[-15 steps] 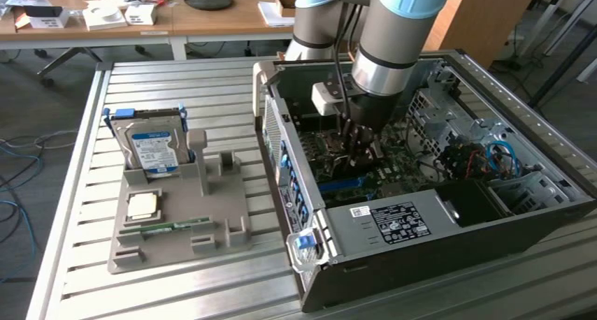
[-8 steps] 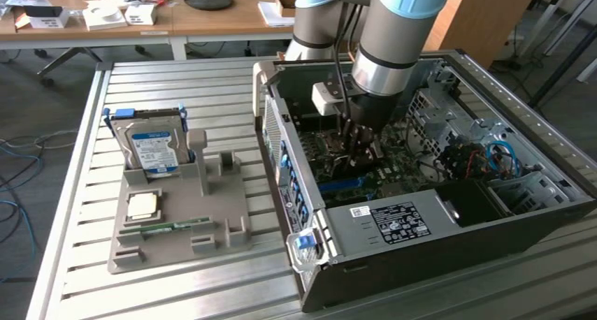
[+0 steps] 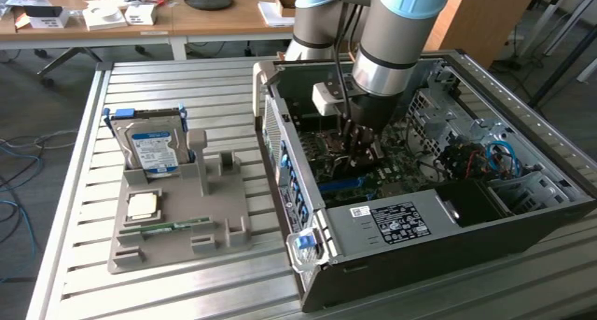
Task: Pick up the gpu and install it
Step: 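Insert the gpu into the slot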
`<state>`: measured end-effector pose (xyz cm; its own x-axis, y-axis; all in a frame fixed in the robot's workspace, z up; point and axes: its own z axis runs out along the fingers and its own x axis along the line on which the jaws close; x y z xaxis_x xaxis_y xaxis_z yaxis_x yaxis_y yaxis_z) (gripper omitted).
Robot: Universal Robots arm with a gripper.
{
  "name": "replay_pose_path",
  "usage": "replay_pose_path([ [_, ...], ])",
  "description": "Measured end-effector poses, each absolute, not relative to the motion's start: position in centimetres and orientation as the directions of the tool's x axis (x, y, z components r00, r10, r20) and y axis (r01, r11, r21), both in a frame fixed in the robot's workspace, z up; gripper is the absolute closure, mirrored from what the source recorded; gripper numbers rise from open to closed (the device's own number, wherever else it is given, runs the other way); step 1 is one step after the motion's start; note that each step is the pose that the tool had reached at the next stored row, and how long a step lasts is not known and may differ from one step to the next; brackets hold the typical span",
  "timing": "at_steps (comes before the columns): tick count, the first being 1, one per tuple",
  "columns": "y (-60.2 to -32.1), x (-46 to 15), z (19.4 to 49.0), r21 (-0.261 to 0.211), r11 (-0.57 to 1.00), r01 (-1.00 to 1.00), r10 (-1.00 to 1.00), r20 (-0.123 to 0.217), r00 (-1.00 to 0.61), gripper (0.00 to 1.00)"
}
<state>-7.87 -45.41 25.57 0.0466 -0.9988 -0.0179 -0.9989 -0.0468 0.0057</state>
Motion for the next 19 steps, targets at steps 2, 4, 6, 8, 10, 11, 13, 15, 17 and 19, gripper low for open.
replay_pose_path([
  [2, -45.42, -7.84, 25.57, 0.006, -0.047, -0.999, -0.999, -0.018, 0.047, 0.74],
  [4, -45.42, -7.81, 25.57, 0.006, -0.047, -0.999, -0.999, -0.018, 0.047, 0.74],
  [6, -45.43, -7.78, 25.57, 0.006, -0.047, -0.999, -0.999, -0.018, 0.047, 0.74],
  [8, -45.43, -7.8, 25.57, 0.006, -0.047, -0.999, -0.999, -0.018, 0.047, 0.74],
  [10, -45.44, -7.8, 25.56, 0.006, -0.046, -0.999, -0.999, -0.018, 0.046, 0.74],
  [11, -45.46, -7.8, 25.57, 0.006, -0.046, -0.999, -0.999, -0.018, 0.046, 0.74],
  [13, -45.51, -7.8, 25.57, 0.006, -0.046, -0.999, -0.999, -0.018, 0.046, 0.74],
  [15, -45.56, -7.8, 25.57, 0.006, -0.046, -0.999, -0.999, -0.018, 0.046, 0.74],
  [17, -45.57, -7.79, 25.57, 0.006, -0.046, -0.999, -0.999, -0.018, 0.046, 0.74],
  [19, -45.59, -7.79, 25.57, 0.006, -0.043, -0.999, -0.999, -0.018, 0.043, 0.74],
])
